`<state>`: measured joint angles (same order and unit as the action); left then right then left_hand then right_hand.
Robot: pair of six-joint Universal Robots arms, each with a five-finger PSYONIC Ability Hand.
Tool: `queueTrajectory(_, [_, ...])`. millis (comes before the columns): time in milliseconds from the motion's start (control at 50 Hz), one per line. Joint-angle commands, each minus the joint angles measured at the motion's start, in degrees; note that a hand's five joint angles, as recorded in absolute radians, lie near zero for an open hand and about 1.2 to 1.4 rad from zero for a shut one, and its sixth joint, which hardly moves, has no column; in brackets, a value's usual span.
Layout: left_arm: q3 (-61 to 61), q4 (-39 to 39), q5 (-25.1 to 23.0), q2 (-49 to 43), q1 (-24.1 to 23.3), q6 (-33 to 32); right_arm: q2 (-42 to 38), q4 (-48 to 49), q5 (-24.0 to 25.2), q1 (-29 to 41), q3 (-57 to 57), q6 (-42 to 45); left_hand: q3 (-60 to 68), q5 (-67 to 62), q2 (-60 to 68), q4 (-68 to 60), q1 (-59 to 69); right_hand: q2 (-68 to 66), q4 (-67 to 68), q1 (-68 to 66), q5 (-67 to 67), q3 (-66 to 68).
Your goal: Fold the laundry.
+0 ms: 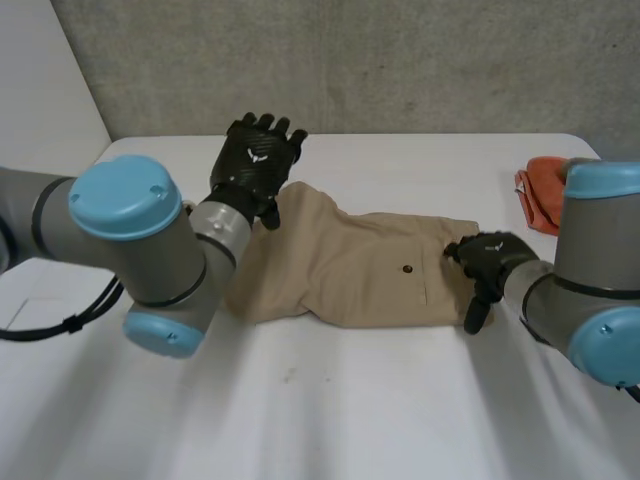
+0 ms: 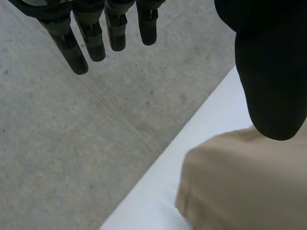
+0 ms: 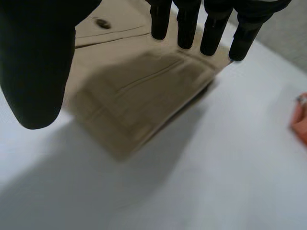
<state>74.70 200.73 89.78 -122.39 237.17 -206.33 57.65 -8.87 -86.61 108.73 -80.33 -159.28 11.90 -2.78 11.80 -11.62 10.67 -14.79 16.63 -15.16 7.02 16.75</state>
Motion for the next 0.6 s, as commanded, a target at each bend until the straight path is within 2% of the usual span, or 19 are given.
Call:
queueTrajectory(20, [4.0,0.0,-0.1,1.2,0.2,1.8,-5.6,8.9,-0.2,-0.3,-0.8,-0.1,-1.9,2.8,-1.8,1.6,-0.7,-64.9,63.0,-64.5,62.6,62.9])
queueTrajectory(80, [4.5,0.0,-0.1,1.5,0.2,2.0,-5.3,11.3,-3.0,-0.6,-2.0,0.4,-1.9,2.8,-1.8,1.6,-0.7,-65.2,63.4,-64.8,63.0,63.2])
queueTrajectory(140, [5.5,0.0,-0.1,3.6,0.3,2.0,-1.5,14.8,-6.9,-0.8,-4.6,3.4,-1.9,2.8,-1.8,1.6,-0.7,-65.2,63.4,-64.8,63.0,63.2])
queueTrajectory(160, [5.7,0.0,-0.1,4.3,0.4,2.0,2.7,16.5,-7.5,-1.1,-7.2,6.8,-1.9,2.8,-1.8,1.6,-0.7,-65.2,63.4,-64.8,63.0,63.2])
queueTrajectory(220, [6.7,0.0,-0.2,6.5,0.8,2.0,7.3,18.3,-8.3,-2.6,-9.8,13.7,-1.9,2.8,-1.8,1.6,-0.7,-65.2,63.4,-64.8,63.0,63.2])
queueTrajectory(240, [7.0,0.0,-0.1,7.7,1.1,2.1,7.5,18.8,-8.8,-3.4,-10.4,19.2,-1.9,2.8,-1.8,1.6,-0.7,-65.2,63.4,-64.8,63.0,63.2])
queueTrajectory(320, [8.1,0.0,-0.1,10.0,1.6,2.1,6.8,20.3,-10.5,-3.7,-9.7,32.2,-1.9,2.8,-1.8,1.6,-0.7,-65.2,63.4,-64.8,63.0,63.2])
queueTrajectory(400, [8.8,0.0,0.0,11.2,2.2,2.3,5.7,26.4,-12.3,-1.0,-6.0,37.8,-1.9,2.8,-1.8,1.6,-0.7,-65.2,63.4,-64.8,63.0,63.2])
queueTrajectory(480, [9.8,0.0,0.0,12.1,3.2,4.0,2.5,34.3,-5.8,8.9,-3.3,38.3,-1.9,2.8,-1.8,1.6,-0.7,-65.2,63.4,-64.8,63.0,63.2])
queueTrajectory(520, [10.0,0.0,0.0,12.5,3.6,5.5,-0.5,37.9,4.5,14.2,-3.5,38.3,-1.9,2.8,-1.8,1.6,-0.7,-65.2,63.4,-64.8,63.0,63.2])
queueTrajectory(560, [10.2,0.0,0.0,12.7,3.9,6.5,-2.4,39.4,11.2,16.7,-4.0,39.0,-1.9,2.8,-1.8,1.6,-0.7,-65.2,63.4,-64.8,63.0,63.2])
queueTrajectory(580, [10.2,-0.1,0.1,12.7,4.3,7.3,-4.2,39.5,17.4,18.3,-3.9,39.0,-1.9,2.8,-1.8,1.6,-0.7,-65.2,63.4,-64.8,63.0,63.2])
queueTrajectory(600, [10.2,-0.1,0.2,12.7,4.5,7.8,-5.1,39.3,20.0,19.1,-3.8,39.0,-1.9,2.8,-1.8,1.6,-0.7,-65.2,63.4,-64.8,63.0,63.2])
